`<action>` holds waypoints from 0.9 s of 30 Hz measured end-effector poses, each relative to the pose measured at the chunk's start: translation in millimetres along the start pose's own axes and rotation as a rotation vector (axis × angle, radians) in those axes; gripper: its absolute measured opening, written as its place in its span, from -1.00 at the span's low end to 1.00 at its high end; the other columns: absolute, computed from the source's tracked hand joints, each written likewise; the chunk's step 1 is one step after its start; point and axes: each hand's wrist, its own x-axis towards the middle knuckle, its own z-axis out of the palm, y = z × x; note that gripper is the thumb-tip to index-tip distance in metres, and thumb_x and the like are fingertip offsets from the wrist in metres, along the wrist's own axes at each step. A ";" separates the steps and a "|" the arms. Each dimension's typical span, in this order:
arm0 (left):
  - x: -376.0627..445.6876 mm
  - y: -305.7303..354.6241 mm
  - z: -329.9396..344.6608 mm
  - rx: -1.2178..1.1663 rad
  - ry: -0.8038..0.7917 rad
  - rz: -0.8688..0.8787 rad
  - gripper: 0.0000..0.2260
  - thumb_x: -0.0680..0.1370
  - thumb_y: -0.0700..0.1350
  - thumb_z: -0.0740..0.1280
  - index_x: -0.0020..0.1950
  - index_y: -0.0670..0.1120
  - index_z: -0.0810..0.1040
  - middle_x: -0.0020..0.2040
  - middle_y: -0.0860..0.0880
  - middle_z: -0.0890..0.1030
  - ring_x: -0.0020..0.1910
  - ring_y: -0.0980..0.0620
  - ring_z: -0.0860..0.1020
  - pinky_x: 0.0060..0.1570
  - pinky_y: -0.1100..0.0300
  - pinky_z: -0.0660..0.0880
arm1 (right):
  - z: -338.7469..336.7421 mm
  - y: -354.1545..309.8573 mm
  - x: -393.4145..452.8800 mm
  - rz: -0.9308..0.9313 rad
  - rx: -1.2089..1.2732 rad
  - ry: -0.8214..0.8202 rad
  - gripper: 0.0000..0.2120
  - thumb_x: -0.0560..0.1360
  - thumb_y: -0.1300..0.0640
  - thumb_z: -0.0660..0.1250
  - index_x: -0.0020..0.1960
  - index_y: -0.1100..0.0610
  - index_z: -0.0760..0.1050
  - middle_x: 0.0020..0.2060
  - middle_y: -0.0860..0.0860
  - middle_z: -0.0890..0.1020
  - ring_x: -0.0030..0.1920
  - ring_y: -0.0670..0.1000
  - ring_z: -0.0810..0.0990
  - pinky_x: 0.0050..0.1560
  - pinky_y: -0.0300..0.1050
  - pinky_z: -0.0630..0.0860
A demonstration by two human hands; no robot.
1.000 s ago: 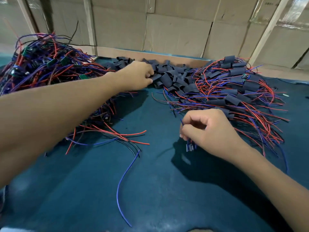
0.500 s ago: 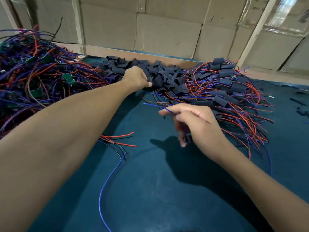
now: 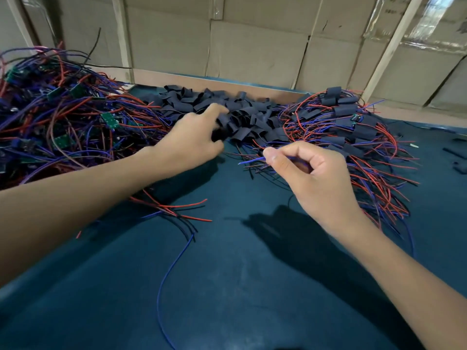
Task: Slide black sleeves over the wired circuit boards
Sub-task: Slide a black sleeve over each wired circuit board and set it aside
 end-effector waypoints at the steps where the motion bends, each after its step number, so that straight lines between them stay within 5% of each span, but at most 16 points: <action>1: -15.6 -0.1 -7.1 -0.033 0.028 0.011 -0.47 0.46 -0.11 0.40 0.43 0.04 0.39 0.03 -0.05 0.68 0.04 -0.06 0.63 0.17 0.10 0.52 | 0.2 -2.3 0.6 -0.019 -0.007 0.026 -0.83 0.57 0.06 0.45 -0.17 0.10 0.66 -0.54 -0.22 0.40 -0.47 -0.17 0.27 -0.40 -0.41 0.19; 5: -71.5 13.0 -37.4 -0.130 0.141 0.095 -0.65 0.45 -0.14 0.49 0.22 0.09 0.62 -0.16 0.22 0.63 -0.09 0.49 0.53 -0.02 0.62 0.30 | 5.8 -8.6 1.0 -0.071 0.016 0.149 -0.86 0.55 0.08 0.47 -0.16 0.10 0.67 -0.49 -0.23 0.44 -0.46 -0.17 0.28 -0.38 -0.41 0.21; 11: -105.4 32.5 -33.8 -0.322 0.231 0.089 -0.72 0.47 -0.15 0.50 0.12 0.13 0.66 -0.06 0.22 0.69 -0.12 0.15 0.64 -0.13 0.30 0.47 | 13.0 -17.3 -7.3 -0.155 0.037 0.134 -0.90 0.55 0.11 0.48 -0.15 0.06 0.65 -0.42 -0.25 0.51 -0.44 -0.18 0.36 -0.34 -0.43 0.24; 16: -109.0 29.9 -23.8 -0.312 0.219 0.128 -0.73 0.48 -0.21 0.50 0.12 0.08 0.68 -0.06 0.20 0.69 -0.30 0.41 0.50 -0.25 0.58 0.31 | 9.4 -23.3 -9.9 -0.220 0.055 0.128 -0.89 0.53 0.17 0.48 -0.17 0.10 0.63 -0.43 -0.23 0.49 -0.44 -0.18 0.34 -0.33 -0.42 0.24; 23: -95.7 45.0 -21.0 -0.247 0.194 0.268 -0.71 0.46 -0.24 0.51 0.16 -0.06 0.67 -0.09 0.19 0.65 -0.20 0.58 0.41 -0.10 0.65 0.25 | 9.6 -14.8 -9.6 -0.235 -0.187 0.116 -0.86 0.52 0.13 0.51 -0.19 0.14 0.66 -0.43 -0.09 0.44 -0.36 -0.06 0.40 -0.25 -0.27 0.30; 27: -98.0 48.9 -10.3 -0.271 0.149 0.268 -0.78 0.46 -0.24 0.51 0.08 -0.06 0.68 -0.15 0.12 0.66 -0.22 0.50 0.44 -0.14 0.60 0.27 | 12.7 -9.2 -10.5 -0.155 -0.222 0.017 -0.84 0.53 0.01 0.49 0.03 0.07 0.63 -0.31 -0.07 0.52 -0.27 -0.07 0.49 -0.18 -0.33 0.34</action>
